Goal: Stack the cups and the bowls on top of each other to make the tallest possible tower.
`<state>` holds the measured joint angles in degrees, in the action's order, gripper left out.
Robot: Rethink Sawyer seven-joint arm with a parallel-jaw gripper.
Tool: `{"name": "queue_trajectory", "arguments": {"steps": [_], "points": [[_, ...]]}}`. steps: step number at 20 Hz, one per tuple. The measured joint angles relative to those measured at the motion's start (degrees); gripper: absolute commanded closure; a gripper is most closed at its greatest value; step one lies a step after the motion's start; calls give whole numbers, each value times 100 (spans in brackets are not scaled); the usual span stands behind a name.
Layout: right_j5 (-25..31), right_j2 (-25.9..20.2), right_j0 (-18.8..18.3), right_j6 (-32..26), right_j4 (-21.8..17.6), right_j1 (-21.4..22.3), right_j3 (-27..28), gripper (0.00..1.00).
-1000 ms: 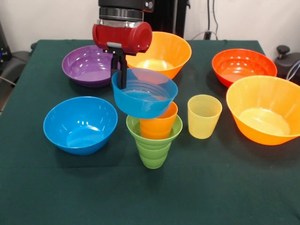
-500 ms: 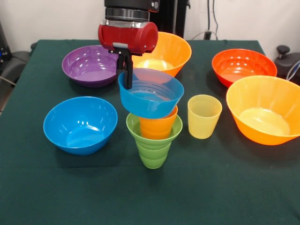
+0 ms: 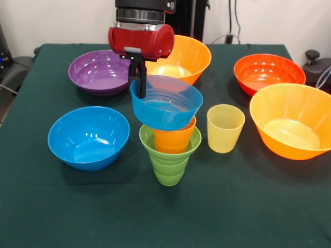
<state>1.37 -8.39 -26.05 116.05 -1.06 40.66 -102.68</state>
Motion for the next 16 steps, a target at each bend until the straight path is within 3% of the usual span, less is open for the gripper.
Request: {"name": "queue_trajectory", "arguments": {"steps": [16], "points": [[-103, -1, 52, 0, 0, 0, 0, 100]]}}
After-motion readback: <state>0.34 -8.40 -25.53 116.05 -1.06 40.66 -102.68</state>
